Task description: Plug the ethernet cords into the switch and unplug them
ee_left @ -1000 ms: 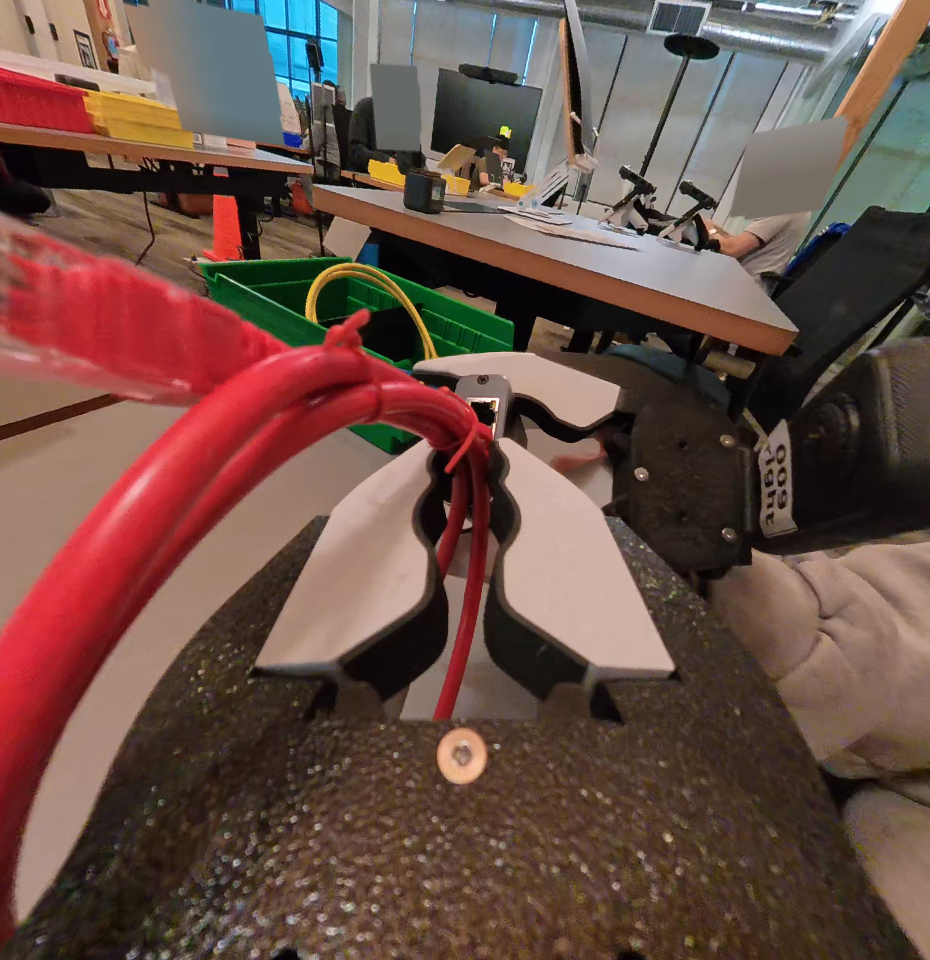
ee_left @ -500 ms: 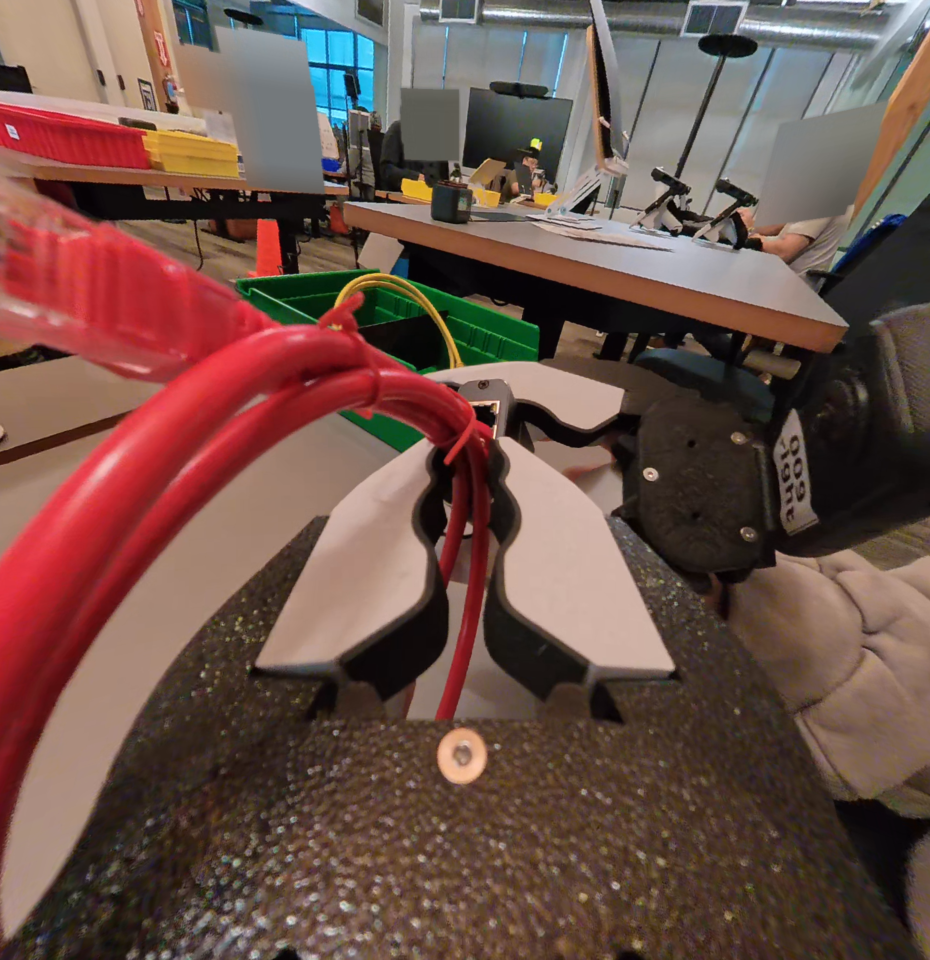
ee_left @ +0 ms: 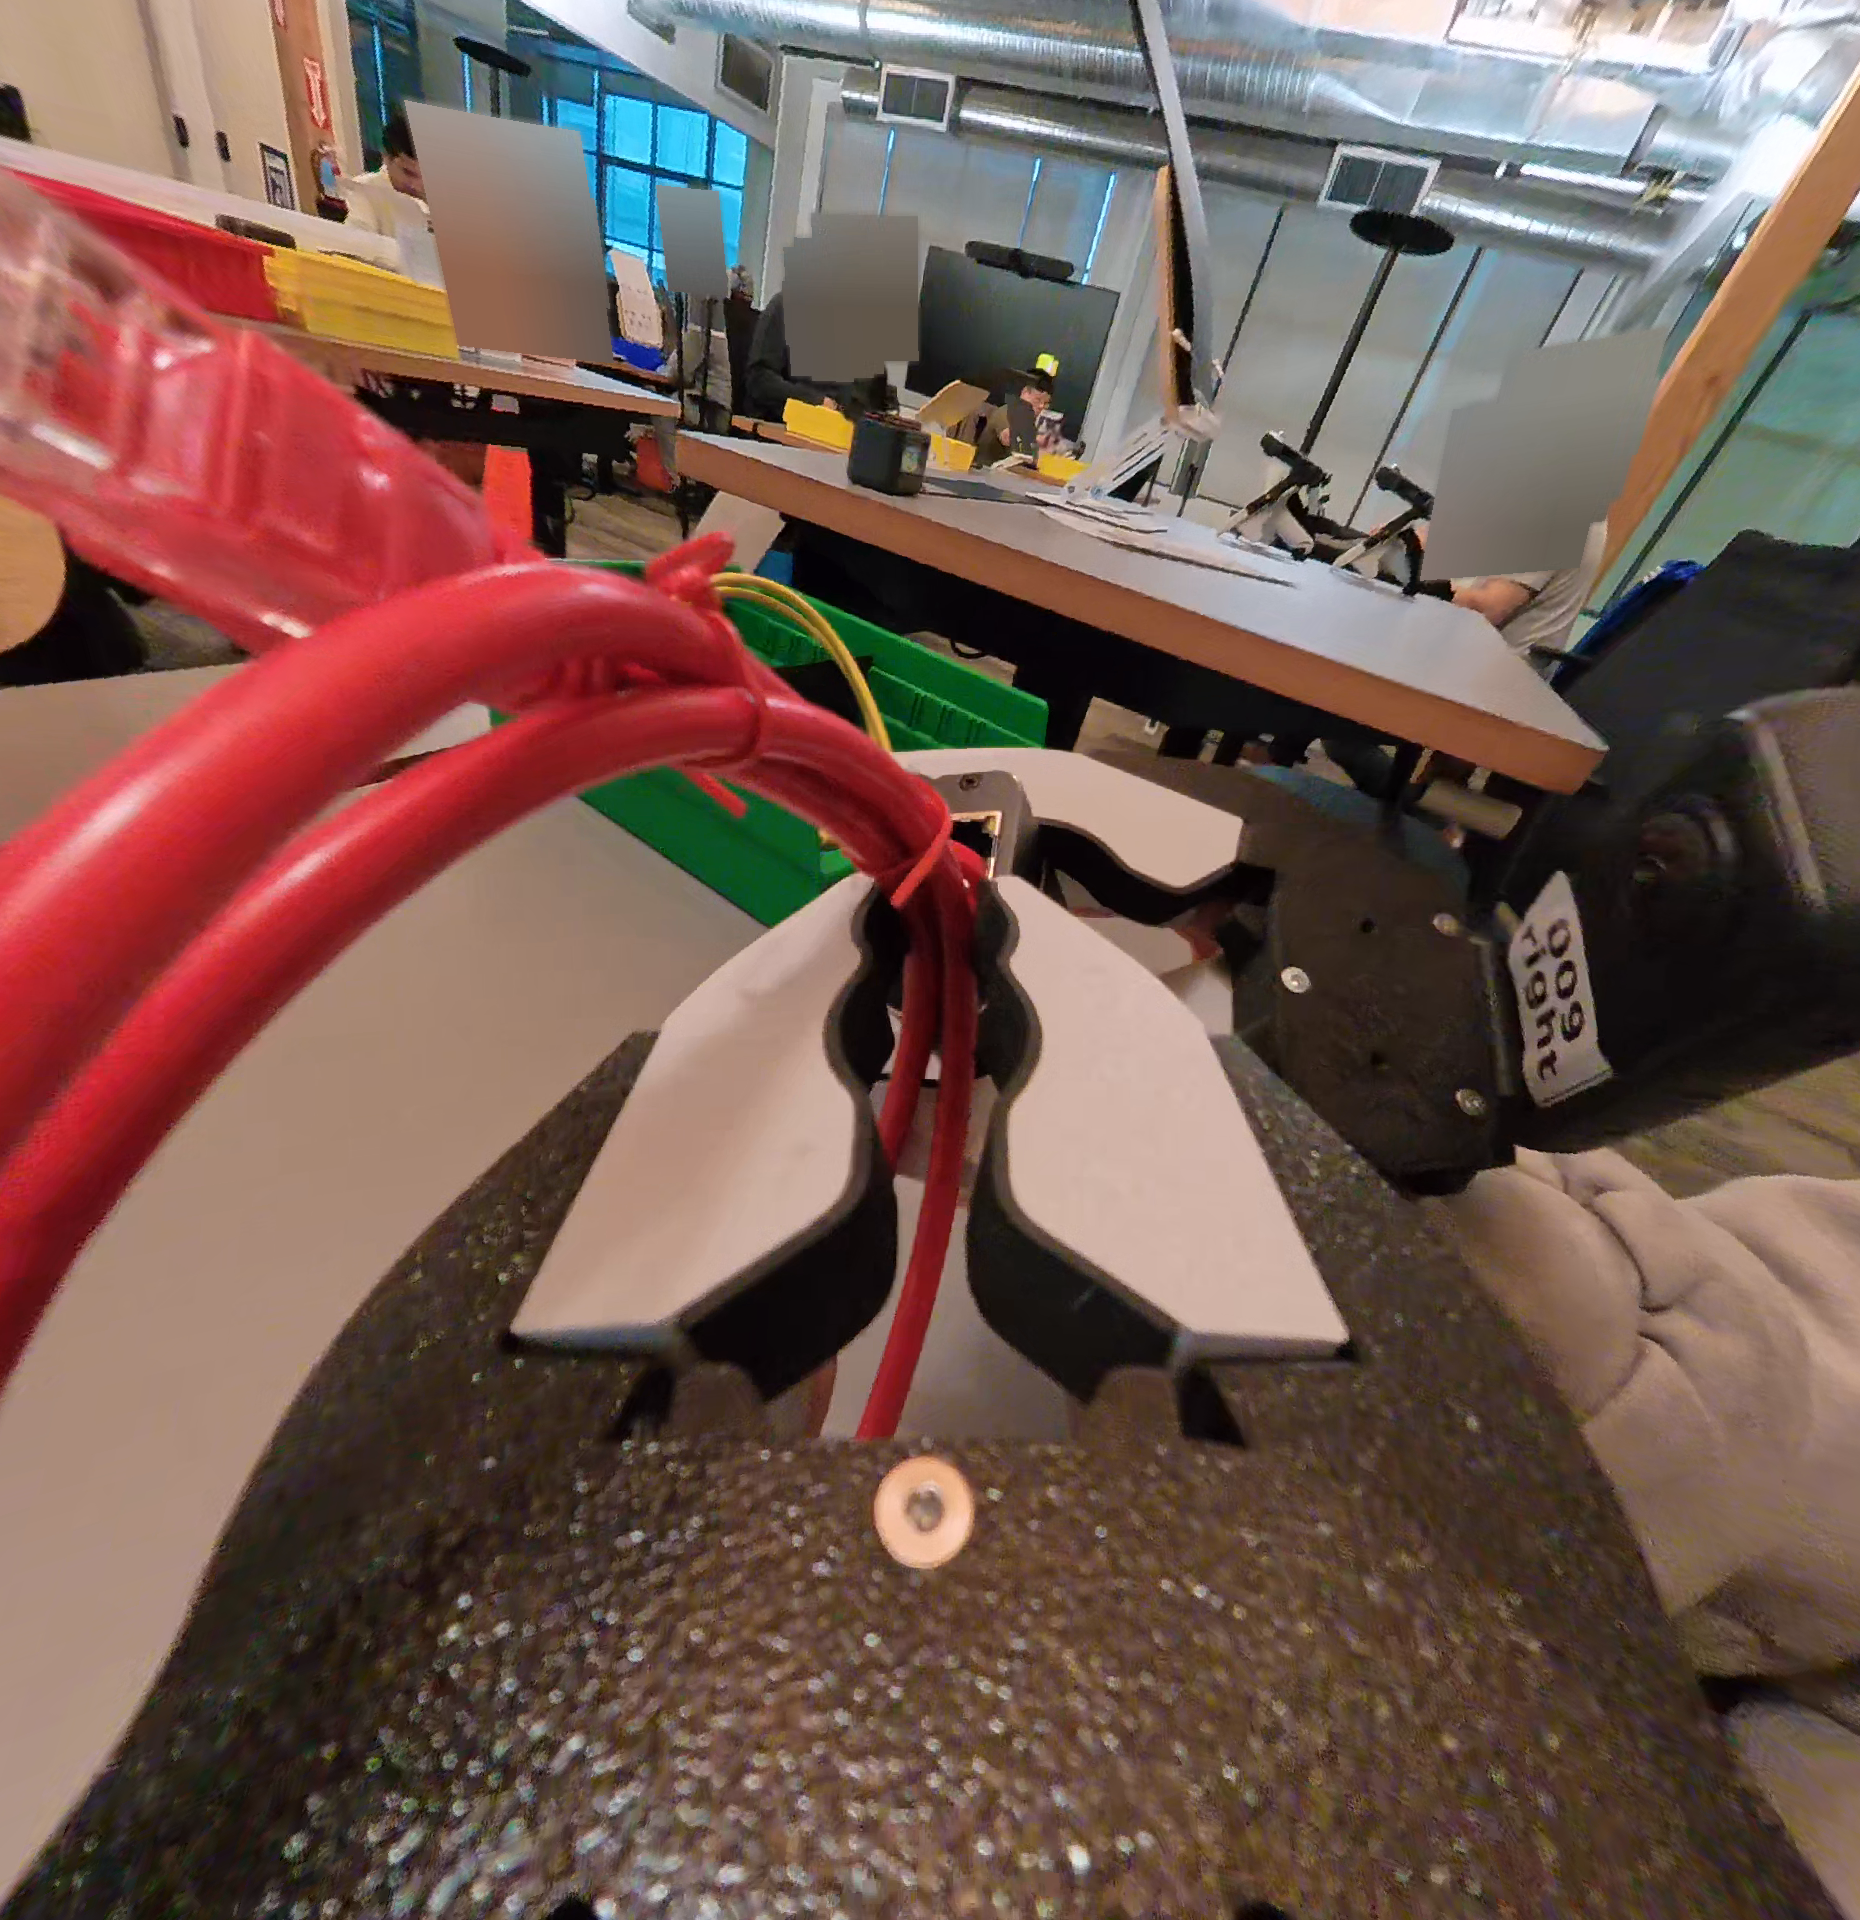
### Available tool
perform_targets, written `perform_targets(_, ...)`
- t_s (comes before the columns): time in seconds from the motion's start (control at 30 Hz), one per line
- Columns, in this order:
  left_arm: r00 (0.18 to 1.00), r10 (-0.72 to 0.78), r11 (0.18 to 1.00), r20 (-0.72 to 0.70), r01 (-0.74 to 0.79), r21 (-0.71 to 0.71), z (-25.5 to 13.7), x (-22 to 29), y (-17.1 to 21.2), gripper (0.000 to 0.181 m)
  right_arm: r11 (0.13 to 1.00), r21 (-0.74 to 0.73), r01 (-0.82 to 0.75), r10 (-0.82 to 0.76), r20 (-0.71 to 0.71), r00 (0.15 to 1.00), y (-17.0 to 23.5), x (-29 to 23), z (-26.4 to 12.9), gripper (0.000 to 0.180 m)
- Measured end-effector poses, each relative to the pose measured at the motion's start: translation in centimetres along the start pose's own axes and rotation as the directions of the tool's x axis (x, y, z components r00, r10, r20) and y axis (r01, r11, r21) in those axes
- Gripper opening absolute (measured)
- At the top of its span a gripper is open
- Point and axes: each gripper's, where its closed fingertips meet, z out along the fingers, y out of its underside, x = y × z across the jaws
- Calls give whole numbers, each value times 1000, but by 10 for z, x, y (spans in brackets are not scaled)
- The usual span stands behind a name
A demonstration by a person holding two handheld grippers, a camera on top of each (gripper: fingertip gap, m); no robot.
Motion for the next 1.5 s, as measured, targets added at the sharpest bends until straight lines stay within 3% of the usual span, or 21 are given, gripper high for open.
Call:
perform_targets(0.2, 997, -73, 997, -27, 73, -18, 1, -3, 2, 12, 997, 15, -79, 78, 41, 996, 2, -4, 1, 77)
perform_targets(0.33, 996, 66, 994, 52, -61, -95, 4, 0, 6, 12, 995, 9, -99, 98, 32, 995, 9, -3, 3, 76)
perform_targets(0.53, 988, 130, 984, 84, -118, -136, 6, 1, 9, 13, 997, -12, -76, 77, 15, 997, 14, -2, 5, 76)
perform_targets(1.1, 983, 164, 983, 88, -155, -96, 6, -7, 8, 20, 999, -17, 39, -40, -35, 999, 14, 2, 4, 75)
perform_targets(1.5, 980, 193, 971, 54, -183, -154, 7, -3, 16, 14, 998, -40, -49, 51, 35, 998, 23, -8, 7, 76)
